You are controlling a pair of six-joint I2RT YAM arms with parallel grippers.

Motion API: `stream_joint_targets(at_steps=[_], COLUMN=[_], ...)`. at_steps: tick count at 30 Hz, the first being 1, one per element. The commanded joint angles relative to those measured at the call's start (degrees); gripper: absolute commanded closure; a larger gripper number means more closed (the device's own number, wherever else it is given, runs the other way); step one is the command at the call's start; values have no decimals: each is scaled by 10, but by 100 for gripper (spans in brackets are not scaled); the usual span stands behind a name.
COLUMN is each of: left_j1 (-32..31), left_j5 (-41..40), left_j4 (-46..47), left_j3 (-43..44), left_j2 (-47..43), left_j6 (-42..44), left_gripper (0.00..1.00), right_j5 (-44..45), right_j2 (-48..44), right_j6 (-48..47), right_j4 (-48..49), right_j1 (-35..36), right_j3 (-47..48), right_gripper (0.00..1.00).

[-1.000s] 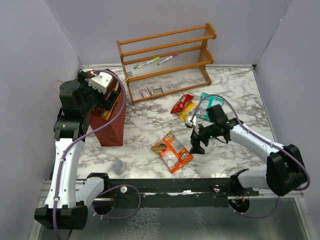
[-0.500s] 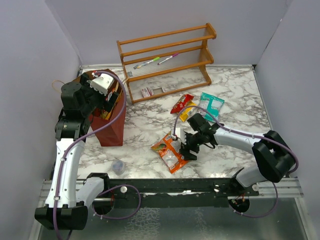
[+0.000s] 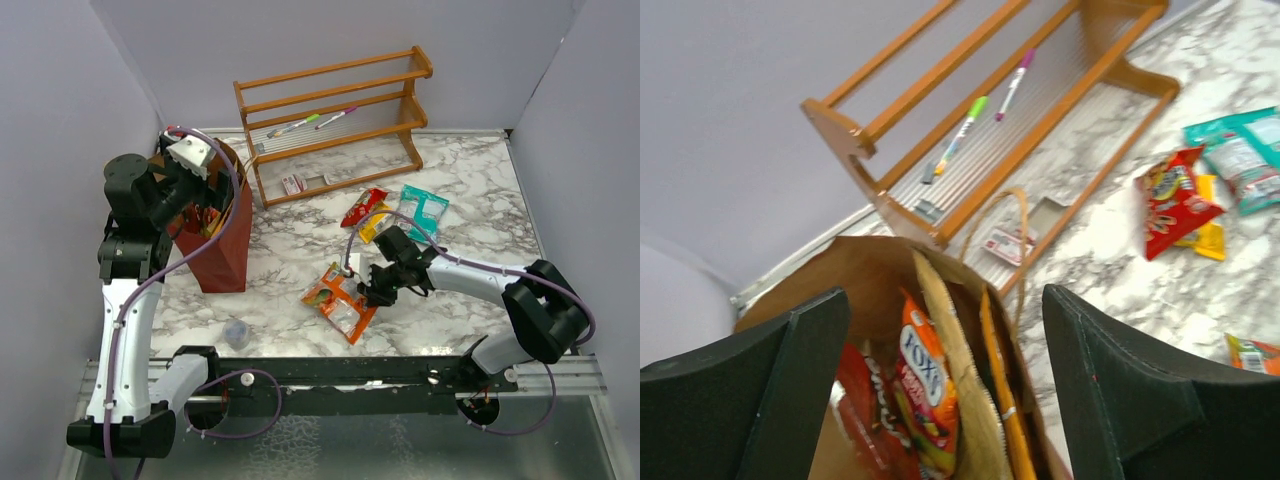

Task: Place the snacks into the paper bag
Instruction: Pick up the snack from the center of the board.

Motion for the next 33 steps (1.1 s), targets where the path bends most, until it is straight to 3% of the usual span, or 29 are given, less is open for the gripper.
stream_joint_targets(at_steps=[1, 4, 20, 33], left_j1=[-3, -24, -118, -172], left_j5=[81, 85, 157, 277], left_j4=[-19, -39, -81, -104], left_j3=[14, 16, 16, 1], left_j2=[17, 21, 46, 76], left_j6=[-35, -18, 28, 116], left_gripper=[23, 25, 30, 34], right_j5=[0, -9, -118, -76], right_j2=[0, -11, -140, -209], right_j6=[0, -4, -41, -105], right_j4=[-19, -30, -117, -143], right_j1=[2, 2, -4, -5], right_j3=[7, 15, 92, 150], right_gripper=[90, 99, 99, 99])
